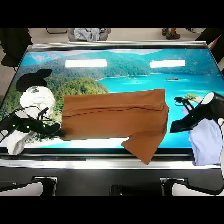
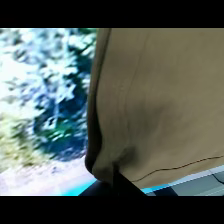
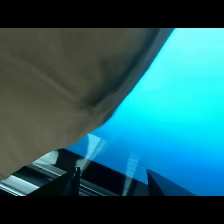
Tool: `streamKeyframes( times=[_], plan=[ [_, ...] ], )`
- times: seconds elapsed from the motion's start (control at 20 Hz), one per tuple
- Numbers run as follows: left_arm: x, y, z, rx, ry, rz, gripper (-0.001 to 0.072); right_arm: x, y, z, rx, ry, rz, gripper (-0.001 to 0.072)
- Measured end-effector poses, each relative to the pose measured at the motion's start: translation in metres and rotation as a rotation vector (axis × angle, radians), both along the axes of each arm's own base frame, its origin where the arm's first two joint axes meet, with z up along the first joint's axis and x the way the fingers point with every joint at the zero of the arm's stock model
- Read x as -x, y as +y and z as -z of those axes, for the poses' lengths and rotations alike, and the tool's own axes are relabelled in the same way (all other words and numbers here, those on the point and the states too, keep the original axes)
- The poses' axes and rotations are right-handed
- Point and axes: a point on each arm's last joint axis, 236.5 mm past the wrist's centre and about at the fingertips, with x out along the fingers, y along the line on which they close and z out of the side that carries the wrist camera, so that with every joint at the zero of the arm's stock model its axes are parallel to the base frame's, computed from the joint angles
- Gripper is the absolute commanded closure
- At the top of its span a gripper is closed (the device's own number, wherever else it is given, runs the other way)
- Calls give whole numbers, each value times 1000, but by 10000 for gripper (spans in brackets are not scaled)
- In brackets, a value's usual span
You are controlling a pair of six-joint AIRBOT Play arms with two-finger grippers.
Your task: Fold the shirts.
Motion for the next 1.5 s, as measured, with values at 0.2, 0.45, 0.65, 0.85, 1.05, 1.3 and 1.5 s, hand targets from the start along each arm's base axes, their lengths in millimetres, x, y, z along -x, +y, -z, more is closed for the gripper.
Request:
streamKeyframes(
  times=[0.2,0.45,0.65,0.85,1.05,1.3,1.5],
  plan=[
    [-1,0,1,0,-9,-5,679,22,32,23,-111,17,30,196],
    [-2,0,1,0,-17,6,680,32,66,37,-233,14,109,231],
    [-2,0,1,0,-21,12,680,37,74,50,-252,4,154,670],
    [-9,3,-4,-19,-66,36,683,20,63,44,-194,-98,134,671],
    [-37,9,-39,-48,-204,43,687,-18,55,3,-179,-247,109,675],
    [-89,18,-84,-71,-336,13,686,-102,45,-59,-198,-497,178,675],
    [-149,25,-101,-78,-400,-8,684,-177,43,-79,-238,-601,219,675]
  ],
)
